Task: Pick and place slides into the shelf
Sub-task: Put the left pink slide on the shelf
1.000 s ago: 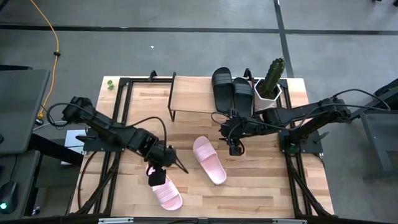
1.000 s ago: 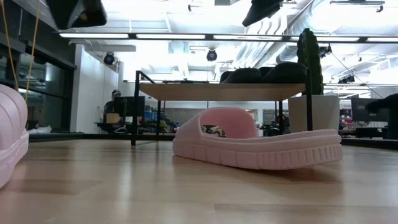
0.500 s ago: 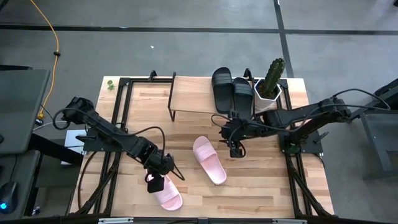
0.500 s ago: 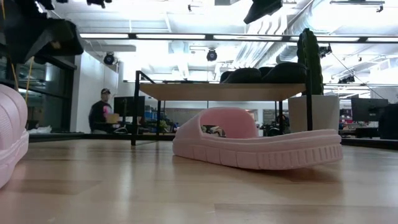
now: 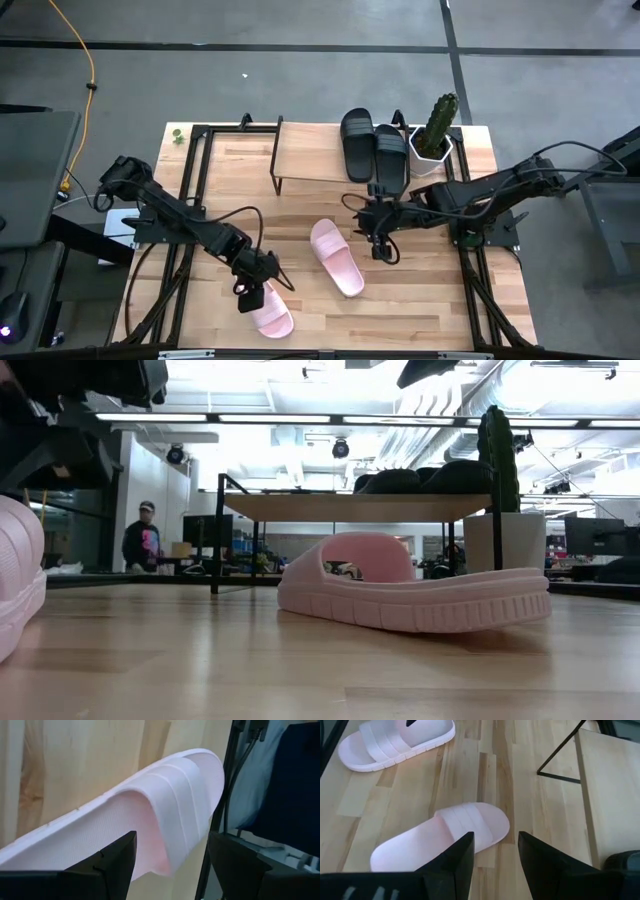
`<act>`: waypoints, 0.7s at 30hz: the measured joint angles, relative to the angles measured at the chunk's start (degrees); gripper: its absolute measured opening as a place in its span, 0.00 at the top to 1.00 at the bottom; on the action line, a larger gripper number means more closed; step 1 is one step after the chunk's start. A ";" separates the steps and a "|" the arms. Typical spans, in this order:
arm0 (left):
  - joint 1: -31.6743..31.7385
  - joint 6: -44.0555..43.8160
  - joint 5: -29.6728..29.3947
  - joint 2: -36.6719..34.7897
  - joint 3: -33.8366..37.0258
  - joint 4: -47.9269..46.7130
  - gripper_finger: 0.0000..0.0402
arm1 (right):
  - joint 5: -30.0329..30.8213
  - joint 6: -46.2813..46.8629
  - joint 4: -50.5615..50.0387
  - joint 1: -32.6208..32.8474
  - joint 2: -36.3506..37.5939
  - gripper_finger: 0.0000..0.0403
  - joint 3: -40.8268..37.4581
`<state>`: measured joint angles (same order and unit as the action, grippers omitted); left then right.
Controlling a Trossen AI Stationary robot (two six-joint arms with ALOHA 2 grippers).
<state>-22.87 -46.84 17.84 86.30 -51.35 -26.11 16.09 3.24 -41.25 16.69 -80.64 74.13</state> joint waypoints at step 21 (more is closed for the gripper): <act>-2.40 -7.44 1.14 0.04 9.35 20.41 0.42 | 0.44 1.90 0.21 1.49 0.00 0.64 0.00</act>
<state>-25.27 -54.28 18.98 86.35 -42.00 -5.70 16.53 5.15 -41.04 18.17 -80.64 74.13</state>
